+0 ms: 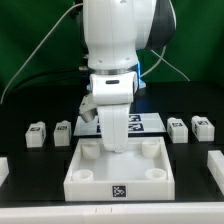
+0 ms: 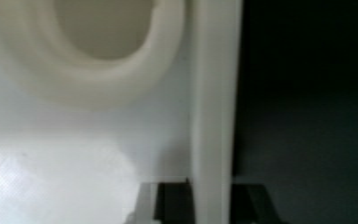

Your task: Assemble one leg

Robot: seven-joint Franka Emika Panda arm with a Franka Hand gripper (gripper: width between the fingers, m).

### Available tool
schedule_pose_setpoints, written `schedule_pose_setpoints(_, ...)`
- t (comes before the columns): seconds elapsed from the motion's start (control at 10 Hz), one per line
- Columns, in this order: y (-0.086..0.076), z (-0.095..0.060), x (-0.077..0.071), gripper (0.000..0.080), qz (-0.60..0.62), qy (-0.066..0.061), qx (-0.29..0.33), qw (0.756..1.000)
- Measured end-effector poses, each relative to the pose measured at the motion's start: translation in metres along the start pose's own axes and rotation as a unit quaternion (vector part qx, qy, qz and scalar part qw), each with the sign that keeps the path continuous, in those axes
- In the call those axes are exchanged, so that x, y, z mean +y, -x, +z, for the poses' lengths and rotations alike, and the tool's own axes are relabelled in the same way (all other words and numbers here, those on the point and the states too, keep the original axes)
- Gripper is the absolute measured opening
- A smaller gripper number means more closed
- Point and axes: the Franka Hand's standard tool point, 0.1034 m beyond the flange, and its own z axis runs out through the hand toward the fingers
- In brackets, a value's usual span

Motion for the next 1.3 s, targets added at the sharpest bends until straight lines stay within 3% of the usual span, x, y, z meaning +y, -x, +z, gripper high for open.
schedule_pose_setpoints(0.3, -0.005, -0.001, 0.005, 0.0051, -0.006, 0.004, 0.002, 1.000)
schedule_pose_setpoints(0.6, -0.053, 0.001, 0.029, 0.0051, -0.027, 0.016, 0.022, 0.999)
schedule_pose_setpoints(0.8, -0.069, 0.000, 0.042, 0.0051, -0.028, 0.022, 0.030, 0.999)
schedule_pose_setpoints(1.0, -0.070, 0.001, 0.049, 0.0051, -0.010, 0.025, 0.032, 0.999)
schedule_pose_setpoints(1.3, -0.071, 0.001, 0.050, 0.0051, -0.008, 0.014, 0.030, 0.999)
